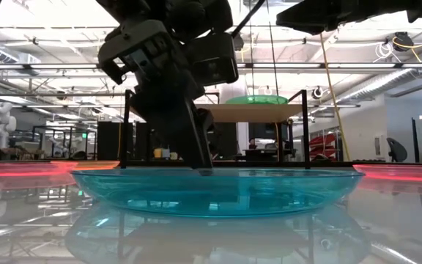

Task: Place and stack plates onto a shelf
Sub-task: Stack the blue plate on top of the other blue plate on the shelf

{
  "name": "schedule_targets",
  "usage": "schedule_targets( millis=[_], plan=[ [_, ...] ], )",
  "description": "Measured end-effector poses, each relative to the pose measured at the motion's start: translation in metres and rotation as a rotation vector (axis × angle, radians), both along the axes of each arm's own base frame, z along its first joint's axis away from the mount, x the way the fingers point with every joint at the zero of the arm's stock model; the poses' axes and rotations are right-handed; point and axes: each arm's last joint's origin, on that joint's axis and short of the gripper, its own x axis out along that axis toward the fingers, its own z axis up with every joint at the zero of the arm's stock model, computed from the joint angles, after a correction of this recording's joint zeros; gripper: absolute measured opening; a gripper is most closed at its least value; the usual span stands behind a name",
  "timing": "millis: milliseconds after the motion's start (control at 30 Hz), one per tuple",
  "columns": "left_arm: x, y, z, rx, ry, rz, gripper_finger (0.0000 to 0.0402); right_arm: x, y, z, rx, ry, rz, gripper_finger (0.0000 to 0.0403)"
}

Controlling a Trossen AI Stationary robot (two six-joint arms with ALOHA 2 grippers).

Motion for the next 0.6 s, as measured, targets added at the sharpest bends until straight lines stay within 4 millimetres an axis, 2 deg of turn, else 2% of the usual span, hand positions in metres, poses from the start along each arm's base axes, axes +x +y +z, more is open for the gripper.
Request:
schedule_targets(
  millis=[133, 400, 500, 600],
  plan=[
    [0.000, -0.002, -0.003, 0.001, 0.006, 0.007, 0.0224, 0.000, 0.000, 0.000, 0.000, -0.001, 0.000, 0.0160],
    [0.005, -0.003, -0.015, -0.020, 0.024, 0.040, 0.0228, 0.000, 0.000, -0.001, 0.010, 0.006, -0.001, 0.0160],
    [0.006, -0.005, -0.015, -0.014, 0.010, 0.035, 0.0206, 0.000, 0.000, -0.001, 0.011, 0.007, -0.001, 0.0160],
    [0.006, -0.006, -0.016, 0.011, -0.009, 0.002, 0.0152, 0.000, 0.000, -0.001, 0.017, 0.006, -0.002, 0.0160]
  ],
)
